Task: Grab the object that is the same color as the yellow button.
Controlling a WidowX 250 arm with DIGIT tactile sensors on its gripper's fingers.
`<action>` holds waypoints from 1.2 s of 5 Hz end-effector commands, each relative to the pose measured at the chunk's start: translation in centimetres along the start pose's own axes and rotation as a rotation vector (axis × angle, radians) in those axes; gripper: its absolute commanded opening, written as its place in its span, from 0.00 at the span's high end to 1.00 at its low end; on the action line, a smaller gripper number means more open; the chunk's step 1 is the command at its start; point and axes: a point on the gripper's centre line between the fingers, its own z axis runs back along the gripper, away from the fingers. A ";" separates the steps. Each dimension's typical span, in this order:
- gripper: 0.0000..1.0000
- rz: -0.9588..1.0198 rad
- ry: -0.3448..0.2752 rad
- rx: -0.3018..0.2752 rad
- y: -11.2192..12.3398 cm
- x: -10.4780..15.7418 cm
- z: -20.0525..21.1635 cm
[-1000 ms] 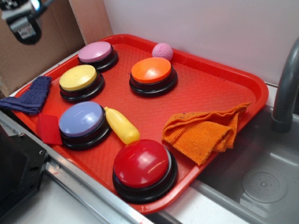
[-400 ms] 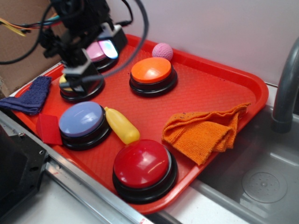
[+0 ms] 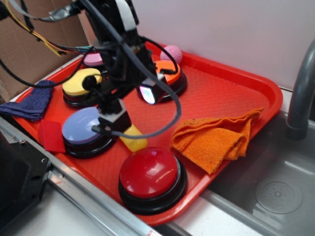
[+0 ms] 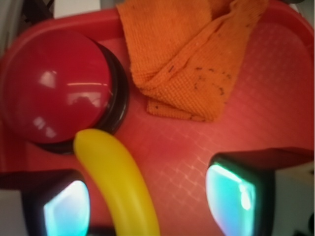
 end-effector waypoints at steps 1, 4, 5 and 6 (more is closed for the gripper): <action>0.00 0.015 0.031 -0.014 -1.1 0.0 -1.7; 0.10 0.067 0.076 -0.068 -1.0 -1.1 -3.9; 1.00 0.091 0.087 -0.058 -0.7 -1.4 -4.2; 1.00 0.085 0.101 -0.050 -0.7 -1.3 -4.2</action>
